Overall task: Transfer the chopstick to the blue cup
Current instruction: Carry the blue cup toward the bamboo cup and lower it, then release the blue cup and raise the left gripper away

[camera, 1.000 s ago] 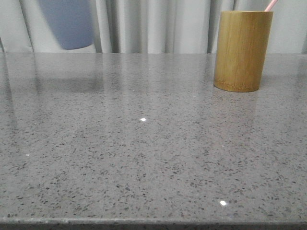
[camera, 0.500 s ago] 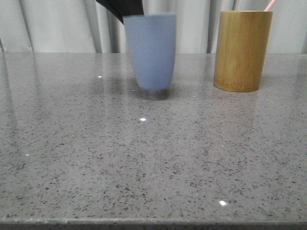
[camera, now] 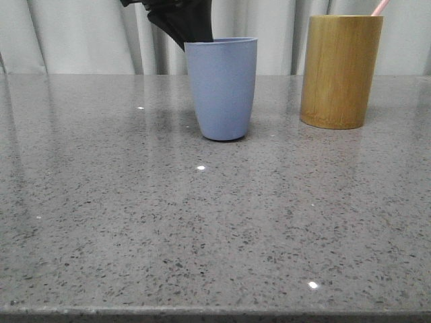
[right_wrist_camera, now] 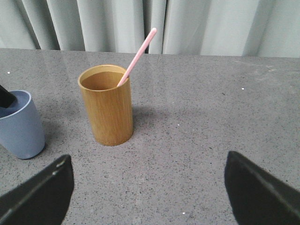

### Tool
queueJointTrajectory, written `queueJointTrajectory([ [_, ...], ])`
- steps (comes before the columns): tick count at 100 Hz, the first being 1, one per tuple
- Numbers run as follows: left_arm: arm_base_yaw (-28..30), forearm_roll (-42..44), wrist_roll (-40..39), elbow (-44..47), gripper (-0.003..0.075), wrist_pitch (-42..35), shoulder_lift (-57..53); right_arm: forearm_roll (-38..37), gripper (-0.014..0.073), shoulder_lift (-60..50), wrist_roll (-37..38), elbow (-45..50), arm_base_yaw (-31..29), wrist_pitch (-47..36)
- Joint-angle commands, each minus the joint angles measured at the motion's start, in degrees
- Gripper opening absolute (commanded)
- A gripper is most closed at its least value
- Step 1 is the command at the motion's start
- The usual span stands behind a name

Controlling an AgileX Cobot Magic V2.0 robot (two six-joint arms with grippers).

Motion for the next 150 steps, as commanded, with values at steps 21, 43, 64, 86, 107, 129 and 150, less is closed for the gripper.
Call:
queueJointTrajectory([
  [21,-0.57,-1.07,-0.67,-1.99,0.0351,-1.42,-2.81,-0.26,0.0645,0.9,-0.3,-1.81,-0.2,-3.86],
  [43,-0.37,-1.07,-0.67,-5.64,0.0582,3.27,-3.27,-0.26,0.0645,0.9,-0.3,-1.81,-0.2,-3.66],
  [64,1.78,-0.66,-0.77,-6.4,0.0582,2.63,-8.03,-0.31,0.0645,0.9,-0.3,-1.81,-0.2,-3.6],
  [86,8.22,-0.66,-1.67,-3.86,0.0578,1.79,-14.59,-0.31,0.0645,0.9,-0.3,-1.81,-0.2,-3.6],
  [107,16.33,-0.66,-1.67,9.1,0.0578,-2.37,-25.08,-0.31,0.0645,0.9,-0.3,-1.81,-0.2,-3.05],
  [129,22.24,-0.66,-1.67,31.0,0.0578,-10.38,-40.21,-0.31,0.0645,0.9,-0.3,-1.81,-0.2,-2.93],
  [150,25.18,-0.66,-1.93,50.0,0.0578,-16.14,-55.83,-0.31,0.0645,0.9,-0.3,-1.81,-0.2,-2.76],
])
